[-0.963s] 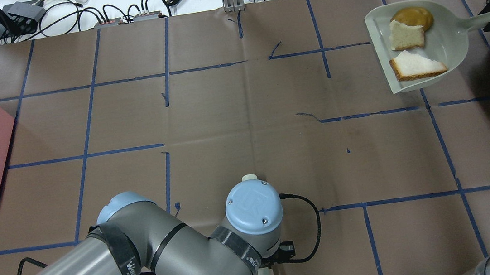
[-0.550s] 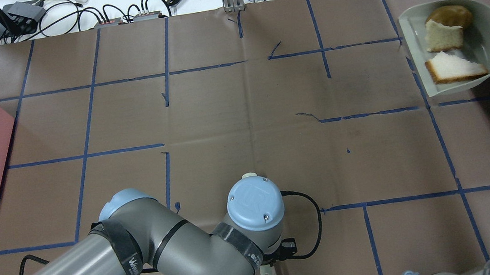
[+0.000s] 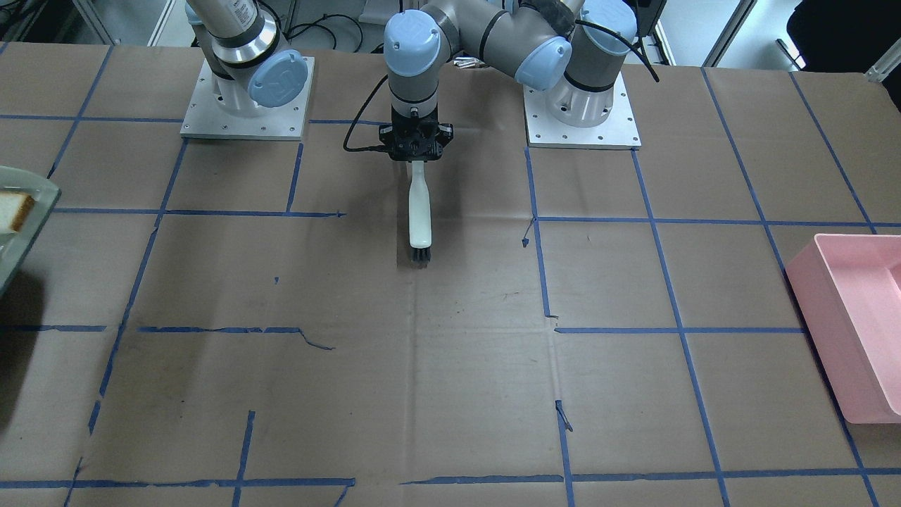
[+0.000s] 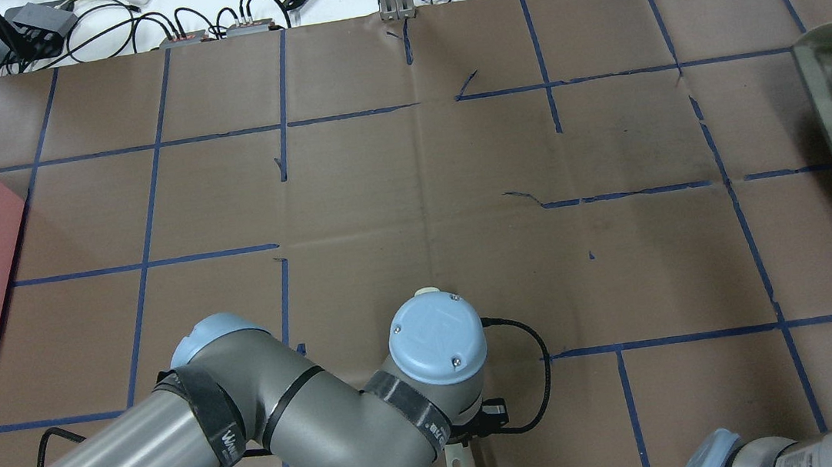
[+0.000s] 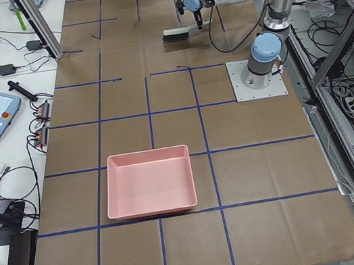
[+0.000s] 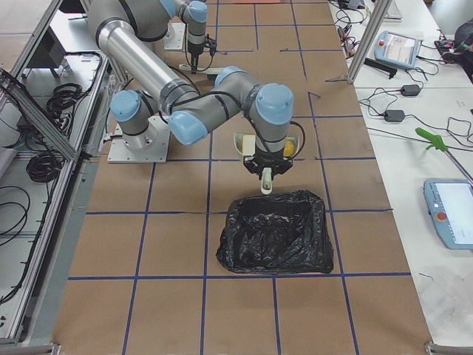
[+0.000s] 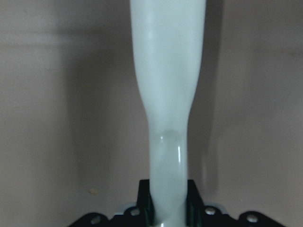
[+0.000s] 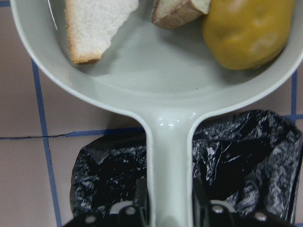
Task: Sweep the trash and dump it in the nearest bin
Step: 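Tilt the dustpan over the bin with the right gripper to dump the contents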
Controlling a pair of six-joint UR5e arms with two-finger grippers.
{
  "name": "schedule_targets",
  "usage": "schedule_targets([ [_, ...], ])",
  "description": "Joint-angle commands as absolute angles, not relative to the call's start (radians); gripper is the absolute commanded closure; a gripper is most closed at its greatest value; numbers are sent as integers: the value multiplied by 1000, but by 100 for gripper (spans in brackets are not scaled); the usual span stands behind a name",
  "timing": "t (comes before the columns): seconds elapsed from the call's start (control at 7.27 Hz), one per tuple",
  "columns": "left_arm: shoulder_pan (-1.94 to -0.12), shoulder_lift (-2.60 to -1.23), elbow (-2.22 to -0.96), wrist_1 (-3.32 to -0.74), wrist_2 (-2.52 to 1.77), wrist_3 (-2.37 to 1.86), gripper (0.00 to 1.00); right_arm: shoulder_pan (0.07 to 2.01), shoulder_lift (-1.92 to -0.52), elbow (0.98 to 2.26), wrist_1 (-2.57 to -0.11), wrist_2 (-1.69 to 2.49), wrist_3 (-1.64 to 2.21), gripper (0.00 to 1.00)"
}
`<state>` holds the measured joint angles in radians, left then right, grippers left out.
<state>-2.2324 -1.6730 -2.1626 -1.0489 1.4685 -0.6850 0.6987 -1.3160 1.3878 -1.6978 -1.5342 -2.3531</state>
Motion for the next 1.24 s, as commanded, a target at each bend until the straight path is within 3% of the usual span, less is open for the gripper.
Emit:
schedule_targets([
  [0.0,-2232,-1678,-2161,-1049,1427,-681,100,606,-1281,1294,-1707,-1529,-2426,100],
  [0.69,-2232,-1677,-2163,-1054,1439,-672,97,496,-926,855,-1684,-1516,-2709,100],
  [0.96,-2232,-1678,-2164,-1054,1437,-676,95,492,-932,796,-1590,-1522,-2691,100],
  [1.1,-2230,-1680,-2164,-1054,1437,-681,88,500,-958,799,-1586,-1534,-2640,100],
])
